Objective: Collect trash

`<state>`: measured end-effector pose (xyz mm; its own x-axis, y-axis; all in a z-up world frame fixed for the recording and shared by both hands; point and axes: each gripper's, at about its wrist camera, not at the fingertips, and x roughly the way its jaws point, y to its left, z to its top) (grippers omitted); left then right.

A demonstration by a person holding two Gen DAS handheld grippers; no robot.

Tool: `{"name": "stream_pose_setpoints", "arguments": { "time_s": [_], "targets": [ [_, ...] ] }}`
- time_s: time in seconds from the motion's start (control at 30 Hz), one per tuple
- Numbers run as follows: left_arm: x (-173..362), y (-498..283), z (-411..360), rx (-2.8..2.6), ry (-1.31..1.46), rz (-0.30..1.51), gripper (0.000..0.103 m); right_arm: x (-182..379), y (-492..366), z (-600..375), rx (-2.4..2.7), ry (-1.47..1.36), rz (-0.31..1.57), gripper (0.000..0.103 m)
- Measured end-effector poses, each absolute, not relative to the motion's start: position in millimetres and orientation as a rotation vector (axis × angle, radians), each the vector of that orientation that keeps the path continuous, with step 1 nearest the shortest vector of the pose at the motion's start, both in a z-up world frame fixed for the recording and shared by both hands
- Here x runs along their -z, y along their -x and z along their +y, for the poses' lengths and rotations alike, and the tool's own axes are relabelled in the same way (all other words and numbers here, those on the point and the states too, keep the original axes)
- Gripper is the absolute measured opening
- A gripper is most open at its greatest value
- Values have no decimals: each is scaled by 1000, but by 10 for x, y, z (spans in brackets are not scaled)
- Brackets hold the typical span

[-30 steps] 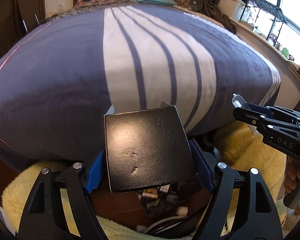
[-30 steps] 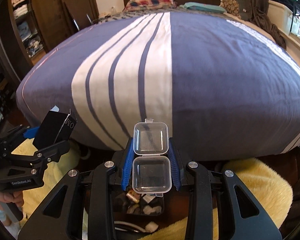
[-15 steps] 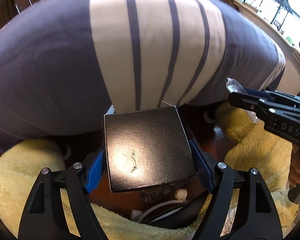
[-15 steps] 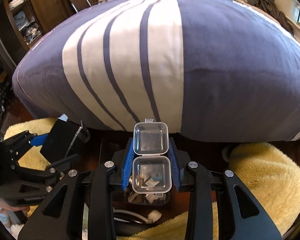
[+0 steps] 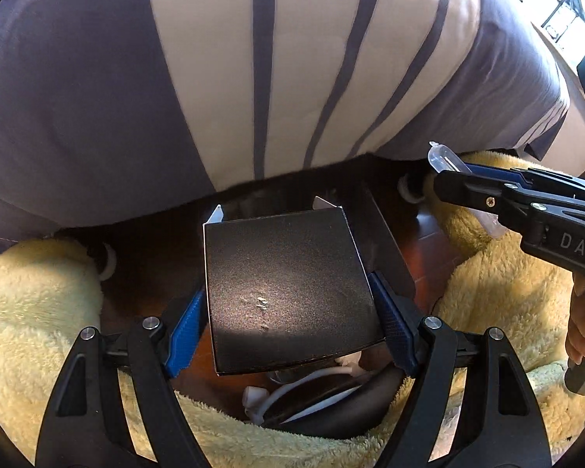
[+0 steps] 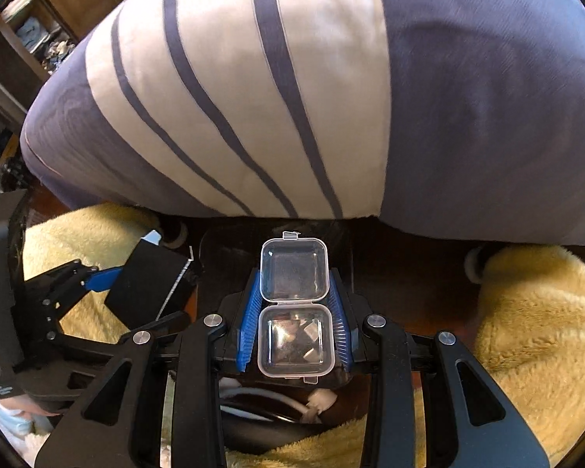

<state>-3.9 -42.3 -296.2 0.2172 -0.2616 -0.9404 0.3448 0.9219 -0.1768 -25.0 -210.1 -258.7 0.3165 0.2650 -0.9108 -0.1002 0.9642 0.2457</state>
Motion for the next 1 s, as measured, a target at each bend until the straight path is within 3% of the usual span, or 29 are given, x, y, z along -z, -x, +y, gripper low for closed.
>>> {"name": "stream_pose_setpoints", "arguments": {
  "time_s": [0.47,0.57,0.73,0.87,1.0],
  "targets": [
    [3098,-68,-403,390,-56,1342,76,2824,105,-1984,-284,-176,1310,36],
    [3100,-66,-398,383,-52,1342,85,2789,90,-2028,-273,-190,1310,53],
    [3032,-50,-380,368,-52,1318,94,2718,79,-2076,-259,-202,1288,61],
    [2930,-24,-345,365,-39,1289,95,2611,124,-2103,-233,-183,1254,85],
    [2806,17,-302,352,-32,1253,95,2523,185,-2136,-204,-163,1219,93]
  ]
}}
